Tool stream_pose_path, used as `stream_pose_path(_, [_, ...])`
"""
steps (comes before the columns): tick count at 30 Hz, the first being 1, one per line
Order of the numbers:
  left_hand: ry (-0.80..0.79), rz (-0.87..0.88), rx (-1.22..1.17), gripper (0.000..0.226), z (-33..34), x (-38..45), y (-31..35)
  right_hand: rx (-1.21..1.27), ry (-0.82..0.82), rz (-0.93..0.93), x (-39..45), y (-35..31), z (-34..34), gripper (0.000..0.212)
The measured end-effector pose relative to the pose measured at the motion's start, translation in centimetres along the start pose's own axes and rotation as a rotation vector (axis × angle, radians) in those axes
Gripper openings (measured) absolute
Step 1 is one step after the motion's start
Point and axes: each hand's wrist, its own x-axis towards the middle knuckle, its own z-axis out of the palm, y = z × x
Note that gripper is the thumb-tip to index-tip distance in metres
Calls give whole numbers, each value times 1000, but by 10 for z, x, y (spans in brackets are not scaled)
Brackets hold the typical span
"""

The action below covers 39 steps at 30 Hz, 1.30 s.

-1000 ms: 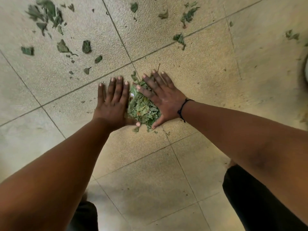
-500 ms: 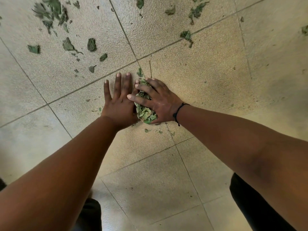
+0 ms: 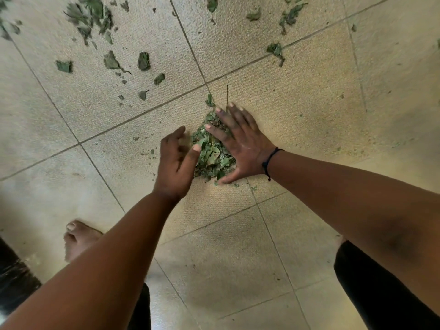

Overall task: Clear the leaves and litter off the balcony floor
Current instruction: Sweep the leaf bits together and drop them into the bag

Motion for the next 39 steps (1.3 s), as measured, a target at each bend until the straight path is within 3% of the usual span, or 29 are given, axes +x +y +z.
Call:
stream_pose_path(5, [158,-85,-247,51,32,-2,10,51,92,-68,17,-35,15,124])
stream_pose_path(9, [179,-288,-403,68,41,0,9,38,276,-32,24,-43,29,91])
stream_pose_path(11, [213,-352,-433,63,42,-1,11,23,305,-39,23,-44,34,79])
stream_pose_path(16, [362,-371,-384,47,41,-18,6,-9,226,-165,27,-43,25,47])
stream_pose_path(19, [459,-288,-274,49,45,-25,1,-99,149,-270,33,-35,12,47])
stream_pose_path(22, [560,-381,-227,36,39,-19,2,-209,89,-430,42,-29,-3,26])
stream_pose_path(25, [589,-465,-372,37,24,-11,-4,-204,5,-482,60,-30,-20,27])
stream_pose_path(27, [585,-537,-504,43,15,-5,-2,-166,-74,-438,69,-35,-35,26])
stream_pose_path(29, [558,-618,-658,46,6,-2,9,-104,-210,-260,72,-39,-44,36])
stream_pose_path(31, [500,-661,-787,47,-1,-1,24,53,-242,-80,68,-44,-62,39])
stream_pose_path(37, [168,-770,-1183,51,-16,-24,75,599,24,266,19,-82,-137,14])
stream_pose_path(39, [-3,-724,-1355,53,-19,-38,105,679,106,372,0,-99,-163,19])
